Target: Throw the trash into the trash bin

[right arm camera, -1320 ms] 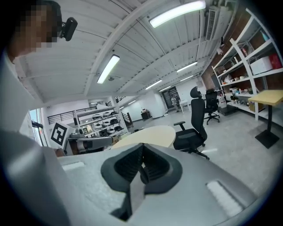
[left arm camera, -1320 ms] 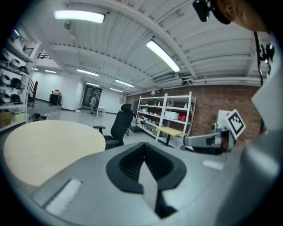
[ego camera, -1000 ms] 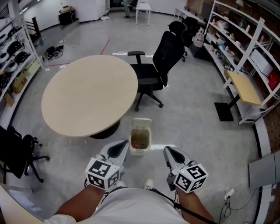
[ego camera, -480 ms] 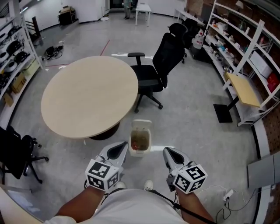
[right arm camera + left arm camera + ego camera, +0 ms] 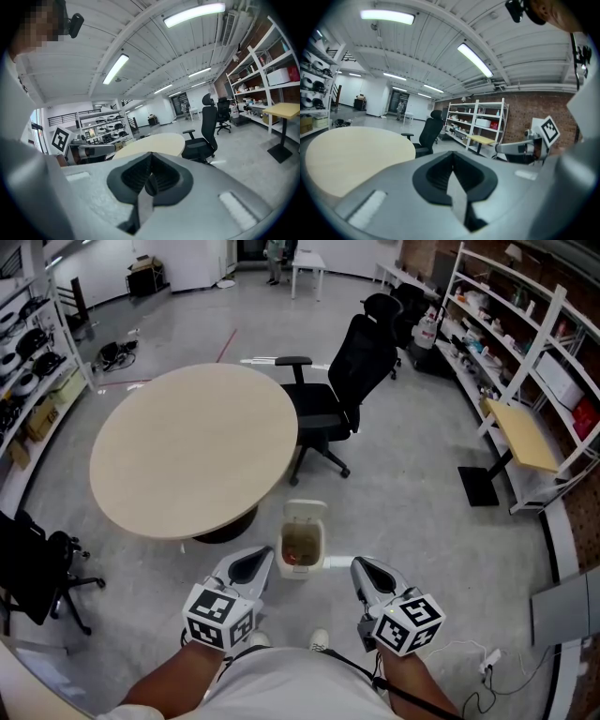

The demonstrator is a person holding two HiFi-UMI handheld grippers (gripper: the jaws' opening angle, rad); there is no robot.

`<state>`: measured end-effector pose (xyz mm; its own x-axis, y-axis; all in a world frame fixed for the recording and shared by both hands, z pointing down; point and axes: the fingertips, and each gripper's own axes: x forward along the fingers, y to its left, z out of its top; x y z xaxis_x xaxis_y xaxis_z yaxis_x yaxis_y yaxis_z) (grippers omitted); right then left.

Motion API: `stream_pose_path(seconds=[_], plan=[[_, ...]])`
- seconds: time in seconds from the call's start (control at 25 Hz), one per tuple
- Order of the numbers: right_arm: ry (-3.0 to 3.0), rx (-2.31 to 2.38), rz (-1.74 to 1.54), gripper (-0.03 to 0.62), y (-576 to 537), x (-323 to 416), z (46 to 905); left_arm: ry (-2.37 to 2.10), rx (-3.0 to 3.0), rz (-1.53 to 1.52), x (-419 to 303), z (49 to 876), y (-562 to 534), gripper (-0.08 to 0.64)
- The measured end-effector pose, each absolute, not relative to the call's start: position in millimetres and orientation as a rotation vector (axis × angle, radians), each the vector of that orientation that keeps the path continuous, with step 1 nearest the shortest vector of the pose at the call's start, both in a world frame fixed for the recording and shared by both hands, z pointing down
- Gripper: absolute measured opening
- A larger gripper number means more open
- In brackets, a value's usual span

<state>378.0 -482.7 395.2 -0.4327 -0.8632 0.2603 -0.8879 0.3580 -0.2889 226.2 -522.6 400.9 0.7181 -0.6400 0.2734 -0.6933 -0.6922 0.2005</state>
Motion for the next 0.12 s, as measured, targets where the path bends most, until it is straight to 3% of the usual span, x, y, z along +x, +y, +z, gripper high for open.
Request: stream_pose_path(seconds=[0.12], plan=[[-2.534,1.637,0.603,0.002,-482.0,377.9,395.6,-1.056,2.633,0.265,222.6,400.9,-522.0,0.009]])
